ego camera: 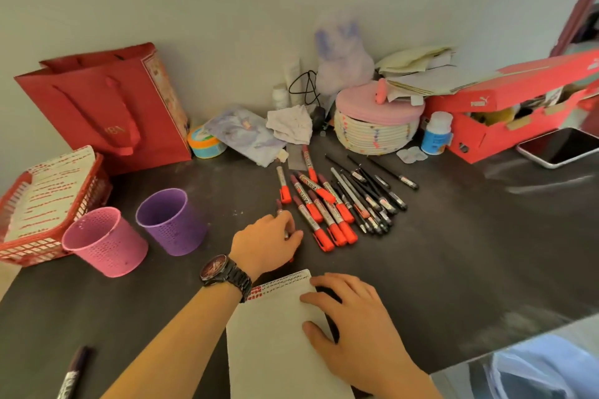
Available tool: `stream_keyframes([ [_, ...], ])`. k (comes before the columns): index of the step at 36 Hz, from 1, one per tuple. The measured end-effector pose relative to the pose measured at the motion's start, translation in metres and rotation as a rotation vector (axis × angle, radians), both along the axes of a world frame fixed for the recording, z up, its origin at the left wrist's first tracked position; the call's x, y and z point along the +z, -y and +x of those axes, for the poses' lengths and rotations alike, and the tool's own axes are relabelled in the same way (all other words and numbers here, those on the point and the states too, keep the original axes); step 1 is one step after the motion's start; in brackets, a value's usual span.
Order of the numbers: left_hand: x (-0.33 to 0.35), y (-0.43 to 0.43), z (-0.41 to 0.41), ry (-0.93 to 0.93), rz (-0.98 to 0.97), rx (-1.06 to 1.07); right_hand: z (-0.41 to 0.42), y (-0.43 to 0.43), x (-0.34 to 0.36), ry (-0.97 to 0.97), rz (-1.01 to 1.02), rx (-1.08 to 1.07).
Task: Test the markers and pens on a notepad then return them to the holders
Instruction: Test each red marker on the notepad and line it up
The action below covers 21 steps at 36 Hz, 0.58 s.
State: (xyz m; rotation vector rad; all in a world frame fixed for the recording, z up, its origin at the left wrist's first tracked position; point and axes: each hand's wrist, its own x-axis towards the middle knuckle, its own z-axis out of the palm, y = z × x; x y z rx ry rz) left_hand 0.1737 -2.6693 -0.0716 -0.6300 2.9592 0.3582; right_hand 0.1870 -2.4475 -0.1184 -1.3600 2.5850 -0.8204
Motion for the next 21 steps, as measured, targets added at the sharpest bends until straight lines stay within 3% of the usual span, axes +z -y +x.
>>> stream_keyframes([
  [5,0.008,0.018,0.018,-0.013,0.22,0.115,0.0,0.0,-0.001,-0.043,-0.019,-0.005],
  [12,0.028,0.018,0.074,-0.466,0.615,0.332,0.001,0.002,0.002,-0.103,-0.062,-0.046],
  [15,0.037,0.008,0.104,-0.554,0.702,0.325,0.0,0.004,0.006,-0.08,-0.059,-0.061],
  [18,0.042,-0.011,0.129,-0.599,0.736,0.292,0.004,0.007,0.015,0.095,-0.138,-0.118],
  [21,0.042,-0.035,0.147,-0.603,0.774,0.22,0.014,0.014,0.038,0.434,-0.349,-0.231],
])
